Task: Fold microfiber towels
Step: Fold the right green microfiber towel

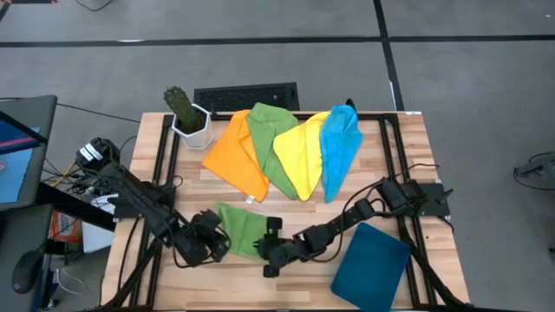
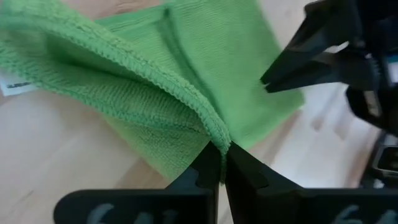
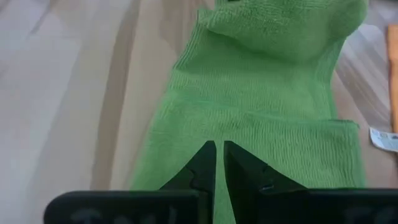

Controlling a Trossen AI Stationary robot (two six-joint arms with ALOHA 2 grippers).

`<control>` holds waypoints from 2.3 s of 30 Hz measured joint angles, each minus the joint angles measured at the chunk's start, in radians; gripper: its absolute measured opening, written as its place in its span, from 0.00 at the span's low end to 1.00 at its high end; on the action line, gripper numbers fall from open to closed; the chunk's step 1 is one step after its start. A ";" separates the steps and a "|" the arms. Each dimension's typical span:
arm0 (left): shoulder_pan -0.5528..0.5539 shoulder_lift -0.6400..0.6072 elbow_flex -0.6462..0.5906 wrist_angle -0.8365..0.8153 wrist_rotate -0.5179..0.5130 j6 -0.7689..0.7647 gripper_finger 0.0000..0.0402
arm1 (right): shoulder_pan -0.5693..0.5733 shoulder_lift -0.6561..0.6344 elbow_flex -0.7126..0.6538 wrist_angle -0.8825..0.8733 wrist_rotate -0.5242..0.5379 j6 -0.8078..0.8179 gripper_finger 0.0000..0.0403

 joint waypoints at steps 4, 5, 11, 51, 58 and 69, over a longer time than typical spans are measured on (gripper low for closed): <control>0.023 0.000 0.000 0.087 0.016 0.067 0.01 | 0.007 0.000 0.000 -0.027 0.006 0.023 0.14; 0.028 0.000 0.000 0.107 0.023 0.081 0.01 | 0.004 0.000 0.000 -0.027 0.006 0.027 0.14; 0.050 0.000 0.000 0.206 0.041 0.140 0.01 | -0.013 0.000 0.000 -0.024 0.006 0.028 0.14; 0.183 0.220 0.136 0.331 0.218 0.322 0.01 | 0.113 -0.066 0.000 -0.342 0.263 0.205 0.14; 0.203 0.267 0.138 0.361 0.248 0.320 0.01 | 0.117 -0.066 0.001 -0.372 0.265 0.237 0.14; 0.204 0.265 0.137 0.396 0.265 0.340 0.03 | 0.118 -0.066 0.001 -0.383 0.265 0.238 0.14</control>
